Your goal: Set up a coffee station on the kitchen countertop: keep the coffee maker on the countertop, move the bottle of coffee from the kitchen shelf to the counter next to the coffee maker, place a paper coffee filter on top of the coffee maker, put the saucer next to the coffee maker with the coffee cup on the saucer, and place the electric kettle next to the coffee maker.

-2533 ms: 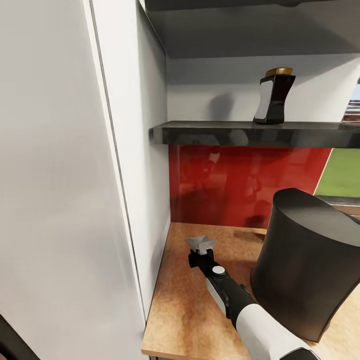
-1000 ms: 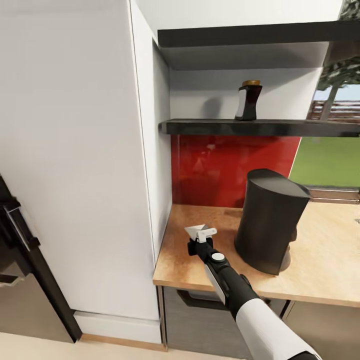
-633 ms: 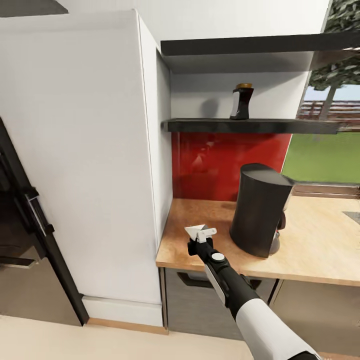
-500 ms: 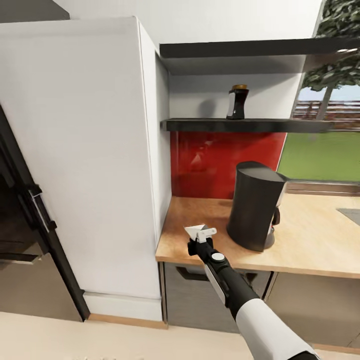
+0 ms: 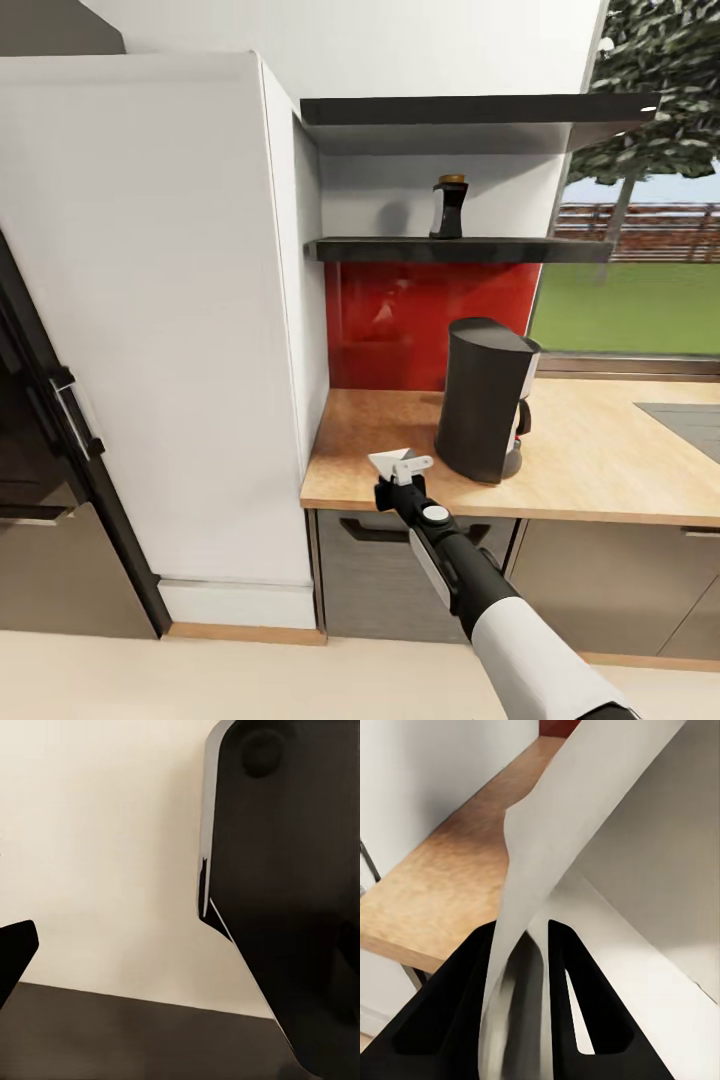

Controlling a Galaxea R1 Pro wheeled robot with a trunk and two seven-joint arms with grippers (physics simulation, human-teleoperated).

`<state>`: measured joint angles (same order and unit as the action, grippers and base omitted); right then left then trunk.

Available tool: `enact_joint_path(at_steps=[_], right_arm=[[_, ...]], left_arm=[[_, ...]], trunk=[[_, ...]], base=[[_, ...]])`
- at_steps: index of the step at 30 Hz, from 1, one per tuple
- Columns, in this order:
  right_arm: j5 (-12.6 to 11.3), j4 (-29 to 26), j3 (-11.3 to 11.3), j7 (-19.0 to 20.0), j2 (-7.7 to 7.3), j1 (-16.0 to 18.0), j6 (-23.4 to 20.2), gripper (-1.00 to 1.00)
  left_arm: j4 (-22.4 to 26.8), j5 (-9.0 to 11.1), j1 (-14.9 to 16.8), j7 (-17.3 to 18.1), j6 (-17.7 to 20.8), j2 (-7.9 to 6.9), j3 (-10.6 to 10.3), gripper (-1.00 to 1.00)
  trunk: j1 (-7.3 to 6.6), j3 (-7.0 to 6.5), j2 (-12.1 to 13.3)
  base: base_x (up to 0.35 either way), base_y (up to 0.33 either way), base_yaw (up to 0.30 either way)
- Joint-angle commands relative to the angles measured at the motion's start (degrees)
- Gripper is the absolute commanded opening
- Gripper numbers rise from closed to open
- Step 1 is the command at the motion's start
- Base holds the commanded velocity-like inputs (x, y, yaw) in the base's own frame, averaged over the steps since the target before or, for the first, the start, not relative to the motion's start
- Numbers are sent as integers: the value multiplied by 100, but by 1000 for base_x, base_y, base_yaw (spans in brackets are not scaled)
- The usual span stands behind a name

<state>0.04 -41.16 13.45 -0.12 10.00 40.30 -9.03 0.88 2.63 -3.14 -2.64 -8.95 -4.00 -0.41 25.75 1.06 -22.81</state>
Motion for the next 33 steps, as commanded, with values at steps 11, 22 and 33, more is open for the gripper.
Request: enact_joint_path(at_steps=[11, 22, 33], right_arm=[[-4, 3, 104, 37, 0, 4, -26, -100], [-4, -5, 106, 29, 0, 4, -28, -100], [-4, 10, 106, 29, 0, 4, -28, -100]], left_arm=[[9, 21, -3, -8, -11, -18, -8, 100], [9, 29, -2, -8, -11, -22, -3, 100], [9, 73, -3, -16, -11, -25, 5, 100]], trunk=[[4, 11, -11], [4, 11, -11], [4, 11, -11]], base=[[0, 0, 0], [0, -178, 0], [-34, -264, 0]])
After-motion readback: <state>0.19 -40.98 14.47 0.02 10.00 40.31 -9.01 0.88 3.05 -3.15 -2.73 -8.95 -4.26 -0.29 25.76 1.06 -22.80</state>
